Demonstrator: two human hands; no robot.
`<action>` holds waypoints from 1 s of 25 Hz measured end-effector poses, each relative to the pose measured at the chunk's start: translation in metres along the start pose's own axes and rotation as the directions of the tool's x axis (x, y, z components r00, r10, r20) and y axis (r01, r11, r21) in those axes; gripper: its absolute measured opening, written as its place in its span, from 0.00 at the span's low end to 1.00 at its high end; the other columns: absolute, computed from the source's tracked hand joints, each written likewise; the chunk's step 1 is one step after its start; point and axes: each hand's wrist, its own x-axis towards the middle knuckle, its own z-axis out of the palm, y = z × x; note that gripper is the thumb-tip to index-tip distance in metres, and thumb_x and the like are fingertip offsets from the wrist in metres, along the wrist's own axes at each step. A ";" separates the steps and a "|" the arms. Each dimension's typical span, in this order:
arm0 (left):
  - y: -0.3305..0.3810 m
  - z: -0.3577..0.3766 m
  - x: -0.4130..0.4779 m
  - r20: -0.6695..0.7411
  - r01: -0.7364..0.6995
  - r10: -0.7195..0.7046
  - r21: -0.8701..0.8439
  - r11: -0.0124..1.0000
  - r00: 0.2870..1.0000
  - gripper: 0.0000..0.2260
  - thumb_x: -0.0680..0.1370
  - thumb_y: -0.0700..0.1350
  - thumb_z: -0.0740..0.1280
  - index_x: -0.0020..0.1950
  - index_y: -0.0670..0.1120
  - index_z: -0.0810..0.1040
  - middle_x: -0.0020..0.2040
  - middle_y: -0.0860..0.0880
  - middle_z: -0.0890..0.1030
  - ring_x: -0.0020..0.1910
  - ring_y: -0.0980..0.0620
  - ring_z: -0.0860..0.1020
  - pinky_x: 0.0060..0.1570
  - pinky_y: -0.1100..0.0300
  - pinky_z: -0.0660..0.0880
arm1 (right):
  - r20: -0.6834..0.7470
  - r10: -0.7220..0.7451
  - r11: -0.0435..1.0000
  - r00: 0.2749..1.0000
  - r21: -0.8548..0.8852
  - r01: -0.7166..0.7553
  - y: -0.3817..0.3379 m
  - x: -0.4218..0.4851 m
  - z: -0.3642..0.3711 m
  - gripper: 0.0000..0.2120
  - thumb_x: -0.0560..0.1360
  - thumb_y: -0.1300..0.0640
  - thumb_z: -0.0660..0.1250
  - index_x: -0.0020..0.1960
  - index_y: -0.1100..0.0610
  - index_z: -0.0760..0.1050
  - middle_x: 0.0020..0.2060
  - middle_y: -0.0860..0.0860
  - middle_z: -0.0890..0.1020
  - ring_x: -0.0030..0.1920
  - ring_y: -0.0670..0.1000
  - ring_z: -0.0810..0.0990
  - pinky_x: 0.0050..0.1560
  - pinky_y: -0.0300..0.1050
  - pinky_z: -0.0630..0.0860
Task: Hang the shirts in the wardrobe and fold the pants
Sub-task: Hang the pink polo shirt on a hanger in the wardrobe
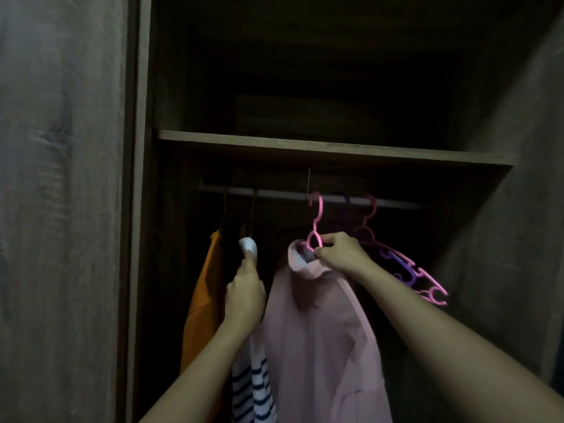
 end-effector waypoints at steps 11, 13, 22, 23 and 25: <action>0.001 -0.007 0.015 0.052 -0.052 0.050 0.032 0.998 0.997 0.31 0.74 0.46 0.59 0.77 0.49 0.53 0.37 0.46 0.80 0.36 0.46 0.80 0.40 0.50 0.79 | 0.191 -0.067 0.997 0.979 -0.035 0.075 -0.018 0.135 0.038 0.16 0.79 0.60 0.58 0.64 0.66 0.72 0.62 0.62 0.76 0.61 0.59 0.75 0.39 0.32 0.74; 0.002 -0.011 0.016 0.059 -0.058 0.056 0.036 0.998 0.997 0.31 0.74 0.47 0.59 0.76 0.49 0.54 0.37 0.47 0.80 0.36 0.47 0.80 0.41 0.51 0.79 | 0.148 -0.095 0.995 0.984 0.019 0.094 -0.021 0.148 0.042 0.16 0.80 0.60 0.58 0.65 0.65 0.71 0.63 0.60 0.75 0.63 0.60 0.74 0.47 0.34 0.74; 0.009 -0.016 0.015 0.096 -0.047 0.047 -0.001 0.999 0.994 0.31 0.76 0.46 0.60 0.77 0.48 0.54 0.35 0.47 0.78 0.35 0.49 0.79 0.39 0.55 0.76 | 0.237 -0.025 0.999 0.971 -0.038 0.035 0.012 0.164 0.085 0.15 0.78 0.56 0.63 0.61 0.62 0.75 0.59 0.62 0.78 0.51 0.56 0.79 0.38 0.36 0.76; 0.009 -0.015 0.015 0.095 -0.050 0.048 0.018 0.999 0.994 0.31 0.75 0.46 0.60 0.77 0.48 0.54 0.36 0.47 0.79 0.36 0.48 0.79 0.40 0.54 0.77 | 0.271 -0.022 0.997 0.962 -0.071 0.043 0.011 0.162 0.082 0.15 0.78 0.57 0.62 0.62 0.62 0.74 0.60 0.61 0.78 0.52 0.55 0.78 0.35 0.32 0.74; 0.013 -0.013 0.014 0.093 -0.044 0.038 0.060 0.997 0.995 0.31 0.76 0.47 0.60 0.77 0.48 0.53 0.39 0.48 0.79 0.39 0.49 0.79 0.43 0.55 0.77 | 0.337 0.010 0.990 0.941 -0.135 0.038 0.008 0.152 0.073 0.16 0.79 0.57 0.61 0.63 0.63 0.73 0.61 0.61 0.77 0.56 0.57 0.77 0.36 0.34 0.72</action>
